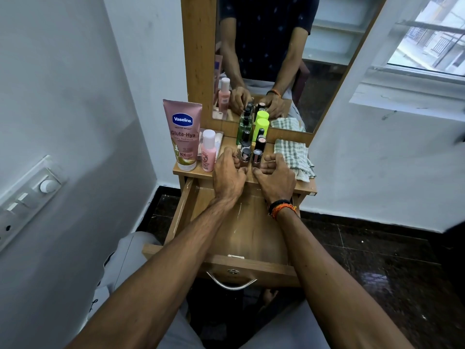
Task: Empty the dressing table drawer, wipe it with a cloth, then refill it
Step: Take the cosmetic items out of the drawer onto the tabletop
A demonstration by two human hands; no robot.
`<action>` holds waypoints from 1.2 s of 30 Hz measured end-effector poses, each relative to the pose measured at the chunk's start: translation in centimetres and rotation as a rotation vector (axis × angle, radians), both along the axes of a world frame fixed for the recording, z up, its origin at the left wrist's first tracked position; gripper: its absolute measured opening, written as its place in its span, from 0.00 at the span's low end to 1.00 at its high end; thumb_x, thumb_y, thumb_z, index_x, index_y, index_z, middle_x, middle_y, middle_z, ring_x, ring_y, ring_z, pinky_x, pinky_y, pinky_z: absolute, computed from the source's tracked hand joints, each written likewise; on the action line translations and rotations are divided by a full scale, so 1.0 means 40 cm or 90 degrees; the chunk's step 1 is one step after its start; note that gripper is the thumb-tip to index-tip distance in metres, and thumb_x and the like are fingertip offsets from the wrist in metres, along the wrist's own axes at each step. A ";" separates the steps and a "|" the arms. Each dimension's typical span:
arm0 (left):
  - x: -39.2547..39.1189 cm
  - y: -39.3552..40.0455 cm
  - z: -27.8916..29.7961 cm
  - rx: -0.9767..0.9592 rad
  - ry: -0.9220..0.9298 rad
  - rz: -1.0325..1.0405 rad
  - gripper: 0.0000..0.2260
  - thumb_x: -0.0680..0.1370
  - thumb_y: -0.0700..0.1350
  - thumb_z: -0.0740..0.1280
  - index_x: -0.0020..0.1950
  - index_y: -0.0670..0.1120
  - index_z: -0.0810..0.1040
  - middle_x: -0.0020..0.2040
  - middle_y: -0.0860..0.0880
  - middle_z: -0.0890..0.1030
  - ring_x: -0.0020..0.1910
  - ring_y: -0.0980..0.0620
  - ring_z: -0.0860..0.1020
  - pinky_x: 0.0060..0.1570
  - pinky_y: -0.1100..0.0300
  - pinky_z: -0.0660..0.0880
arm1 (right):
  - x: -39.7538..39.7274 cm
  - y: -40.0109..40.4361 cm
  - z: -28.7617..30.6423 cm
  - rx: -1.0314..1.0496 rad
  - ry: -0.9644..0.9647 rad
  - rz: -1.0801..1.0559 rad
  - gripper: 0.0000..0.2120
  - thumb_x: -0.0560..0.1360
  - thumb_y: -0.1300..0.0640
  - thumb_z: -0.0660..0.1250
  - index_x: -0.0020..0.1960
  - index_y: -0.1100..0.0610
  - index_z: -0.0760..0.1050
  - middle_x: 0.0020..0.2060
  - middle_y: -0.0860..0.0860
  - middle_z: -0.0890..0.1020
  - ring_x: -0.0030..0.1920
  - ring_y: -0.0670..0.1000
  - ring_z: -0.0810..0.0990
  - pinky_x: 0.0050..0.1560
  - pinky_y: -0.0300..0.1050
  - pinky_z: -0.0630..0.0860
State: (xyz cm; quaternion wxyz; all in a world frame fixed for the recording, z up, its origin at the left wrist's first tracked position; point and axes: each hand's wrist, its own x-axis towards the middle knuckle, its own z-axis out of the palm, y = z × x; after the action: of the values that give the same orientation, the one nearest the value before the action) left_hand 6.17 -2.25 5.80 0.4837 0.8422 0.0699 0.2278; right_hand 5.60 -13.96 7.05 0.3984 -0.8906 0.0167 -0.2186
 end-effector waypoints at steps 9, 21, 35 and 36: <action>-0.002 0.000 -0.001 0.003 0.001 0.002 0.17 0.70 0.36 0.77 0.52 0.46 0.74 0.44 0.52 0.79 0.44 0.53 0.80 0.42 0.54 0.82 | -0.002 0.000 0.003 0.006 0.014 -0.005 0.16 0.69 0.54 0.78 0.53 0.52 0.77 0.39 0.41 0.81 0.42 0.44 0.83 0.50 0.49 0.83; -0.044 -0.012 0.008 0.047 -0.009 0.019 0.16 0.70 0.38 0.75 0.50 0.47 0.71 0.44 0.51 0.75 0.42 0.51 0.76 0.40 0.53 0.80 | -0.022 -0.032 0.000 0.053 0.015 0.008 0.14 0.70 0.59 0.76 0.53 0.54 0.77 0.42 0.46 0.83 0.43 0.45 0.82 0.48 0.36 0.80; -0.171 -0.051 -0.036 0.142 0.101 -0.077 0.06 0.74 0.44 0.72 0.41 0.49 0.76 0.37 0.55 0.79 0.39 0.54 0.78 0.36 0.56 0.78 | -0.161 -0.166 -0.028 0.077 0.006 -0.123 0.04 0.70 0.61 0.76 0.43 0.56 0.82 0.38 0.46 0.83 0.41 0.46 0.82 0.50 0.38 0.77; -0.172 -0.053 -0.044 0.140 0.126 -0.086 0.06 0.73 0.44 0.73 0.41 0.50 0.76 0.37 0.55 0.79 0.39 0.54 0.79 0.37 0.56 0.78 | -0.167 -0.166 -0.034 0.066 0.027 -0.121 0.04 0.70 0.61 0.76 0.42 0.56 0.82 0.38 0.47 0.83 0.41 0.47 0.82 0.50 0.39 0.78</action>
State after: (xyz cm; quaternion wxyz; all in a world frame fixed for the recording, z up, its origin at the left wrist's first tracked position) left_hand -0.72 -4.37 4.02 0.3933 0.9113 0.0351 0.1167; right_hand -1.09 -20.61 5.70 0.4212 -0.8676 0.1210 -0.2351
